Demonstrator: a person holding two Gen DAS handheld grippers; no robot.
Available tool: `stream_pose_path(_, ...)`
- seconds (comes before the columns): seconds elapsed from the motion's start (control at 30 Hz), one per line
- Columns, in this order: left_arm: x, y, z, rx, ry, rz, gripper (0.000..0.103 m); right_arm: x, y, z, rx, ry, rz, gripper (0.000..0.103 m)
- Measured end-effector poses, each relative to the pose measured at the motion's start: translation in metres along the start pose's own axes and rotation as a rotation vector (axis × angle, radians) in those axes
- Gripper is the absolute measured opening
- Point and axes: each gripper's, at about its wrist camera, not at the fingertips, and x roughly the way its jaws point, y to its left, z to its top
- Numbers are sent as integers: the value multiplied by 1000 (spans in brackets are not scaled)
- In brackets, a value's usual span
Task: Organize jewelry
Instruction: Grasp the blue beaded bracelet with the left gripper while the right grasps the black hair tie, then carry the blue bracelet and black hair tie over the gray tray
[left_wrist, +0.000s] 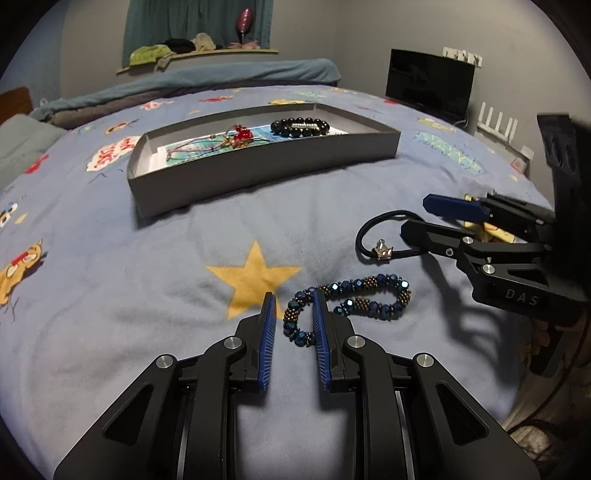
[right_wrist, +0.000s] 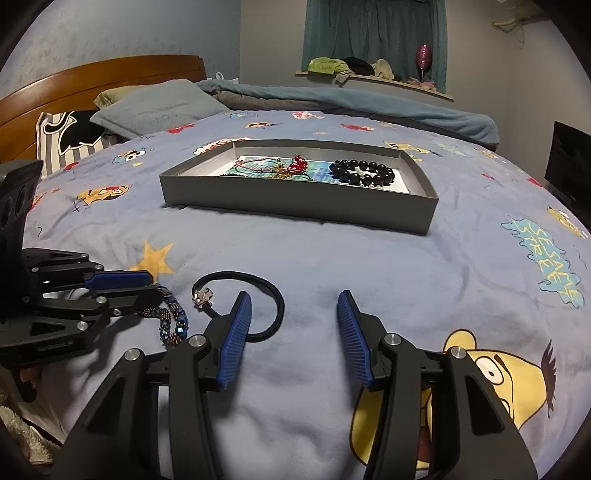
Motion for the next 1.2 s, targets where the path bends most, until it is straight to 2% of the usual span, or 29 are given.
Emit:
stream_pose_path(0.17, 1, -5, -3, 38, -9, 22, 20, 3, 5, -2, -29, 0, 11, 29)
stream_pose_path(0.33, -3, -4, -4, 47, -24, 36, 8, 4, 1, -3, -8, -3, 16, 16)
stream_pose_path(0.43, -9, -2, -1, 36, -35, 20, 8, 1, -3, -2, 12, -5, 26, 5)
stream_pose_path(0.73, -37, -1, 14, 27, -112, 3, 8, -17, -4, 7, 13, -60, 45, 4)
stream_pose_path(1.2, -67, 9, 44, 34, -197, 23, 8, -39, -21, 44, 3, -134, 3, 3)
